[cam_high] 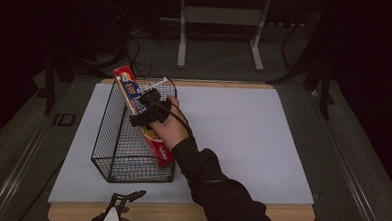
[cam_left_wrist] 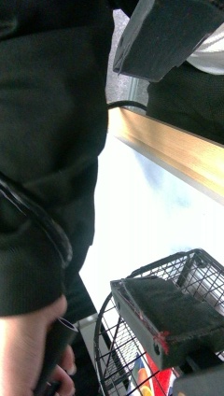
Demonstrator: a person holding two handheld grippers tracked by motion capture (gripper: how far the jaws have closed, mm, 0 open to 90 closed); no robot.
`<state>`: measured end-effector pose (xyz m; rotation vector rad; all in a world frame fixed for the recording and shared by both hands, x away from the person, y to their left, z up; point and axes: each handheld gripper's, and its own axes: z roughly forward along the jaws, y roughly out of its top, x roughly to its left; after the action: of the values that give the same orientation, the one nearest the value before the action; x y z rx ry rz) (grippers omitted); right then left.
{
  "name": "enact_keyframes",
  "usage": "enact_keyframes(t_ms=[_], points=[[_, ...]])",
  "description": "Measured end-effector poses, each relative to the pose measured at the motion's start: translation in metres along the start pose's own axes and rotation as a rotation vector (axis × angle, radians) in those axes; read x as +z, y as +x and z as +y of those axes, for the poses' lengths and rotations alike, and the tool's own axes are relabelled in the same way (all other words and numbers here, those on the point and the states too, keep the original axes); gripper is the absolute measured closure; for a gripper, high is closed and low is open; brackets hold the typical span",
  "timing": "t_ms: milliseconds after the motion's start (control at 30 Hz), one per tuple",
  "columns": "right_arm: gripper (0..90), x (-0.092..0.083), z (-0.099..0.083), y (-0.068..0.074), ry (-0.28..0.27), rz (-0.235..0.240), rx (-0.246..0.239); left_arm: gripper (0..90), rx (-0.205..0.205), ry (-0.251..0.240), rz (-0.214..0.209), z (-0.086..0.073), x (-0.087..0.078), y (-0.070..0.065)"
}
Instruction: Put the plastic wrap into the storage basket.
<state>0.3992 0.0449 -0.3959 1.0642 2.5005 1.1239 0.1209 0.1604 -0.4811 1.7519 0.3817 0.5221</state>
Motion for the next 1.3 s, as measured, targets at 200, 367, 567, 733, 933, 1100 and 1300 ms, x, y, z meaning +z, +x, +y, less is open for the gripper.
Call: enact_keyframes(t_ms=[200, 367, 567, 733, 933, 1100, 1300], points=[[13.3, -0.021, -0.011, -0.009, -0.010, 0.022, -0.020, 0.7, -0.007, 0.001, -0.001, 0.000, 0.001, 0.000], [13.4, -0.037, -0.022, -0.018, -0.030, 0.012, -0.029, 0.7, -0.008, 0.000, 0.000, 0.000, 0.001, 0.000], [13.6, -0.054, -0.036, -0.027, -0.055, 0.006, -0.035, 0.7, 0.000, 0.007, -0.005, -0.001, 0.002, 0.000], [13.6, -0.072, -0.052, -0.037, -0.082, -0.016, -0.031, 0.7, -0.001, 0.011, -0.004, -0.001, 0.003, 0.000], [13.7, -0.083, -0.070, -0.049, -0.086, -0.022, -0.026, 0.7, -0.001, 0.015, -0.004, -0.001, 0.004, 0.000], [13.7, -0.090, -0.089, -0.058, -0.083, -0.038, -0.029, 0.7, 0.000, 0.015, -0.004, -0.001, 0.004, 0.000], [13.7, -0.095, -0.111, -0.069, -0.111, -0.043, -0.031, 0.7, 0.000, 0.019, -0.003, -0.002, 0.005, 0.000]])
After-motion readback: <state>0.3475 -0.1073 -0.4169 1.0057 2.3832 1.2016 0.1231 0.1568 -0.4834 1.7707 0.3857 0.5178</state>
